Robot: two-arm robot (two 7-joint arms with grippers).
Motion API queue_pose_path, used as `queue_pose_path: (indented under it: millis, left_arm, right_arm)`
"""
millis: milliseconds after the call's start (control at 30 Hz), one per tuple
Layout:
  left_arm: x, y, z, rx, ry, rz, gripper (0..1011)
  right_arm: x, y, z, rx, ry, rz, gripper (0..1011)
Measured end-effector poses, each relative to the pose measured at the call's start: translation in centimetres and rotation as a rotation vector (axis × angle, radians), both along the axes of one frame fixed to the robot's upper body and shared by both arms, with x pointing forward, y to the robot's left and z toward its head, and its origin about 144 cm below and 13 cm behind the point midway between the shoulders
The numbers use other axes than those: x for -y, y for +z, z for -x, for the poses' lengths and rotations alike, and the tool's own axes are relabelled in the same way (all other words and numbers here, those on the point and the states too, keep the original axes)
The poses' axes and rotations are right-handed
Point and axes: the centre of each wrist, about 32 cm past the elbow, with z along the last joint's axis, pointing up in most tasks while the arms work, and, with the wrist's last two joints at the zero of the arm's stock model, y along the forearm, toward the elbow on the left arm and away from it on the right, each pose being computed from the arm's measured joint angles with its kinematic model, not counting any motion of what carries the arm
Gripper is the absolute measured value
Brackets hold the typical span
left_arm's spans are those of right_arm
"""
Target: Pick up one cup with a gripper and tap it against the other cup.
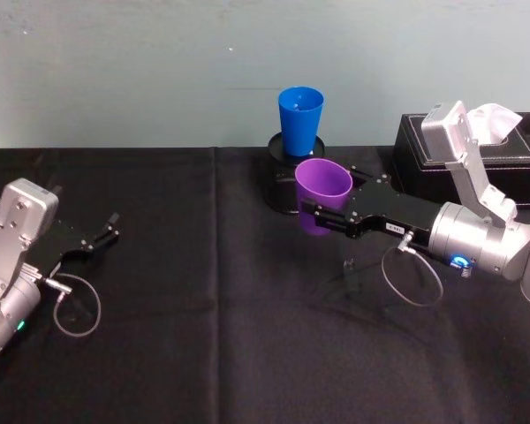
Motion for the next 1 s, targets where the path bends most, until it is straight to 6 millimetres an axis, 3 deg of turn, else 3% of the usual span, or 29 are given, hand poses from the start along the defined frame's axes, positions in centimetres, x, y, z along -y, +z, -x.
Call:
queue_pose_path:
  millis: [367,1000]
  left_arm:
    - [0.0,0.0,0.0,0.000,0.000,0.000,1000]
    - [0.0,0.0,0.0,0.000,0.000,0.000,1000]
  right_arm:
    - [0.3,0.0,-0.9,0.000,0.009,-0.021,723]
    - [-0.6,2.2,-6.4,0.018,0.003,0.026,723]
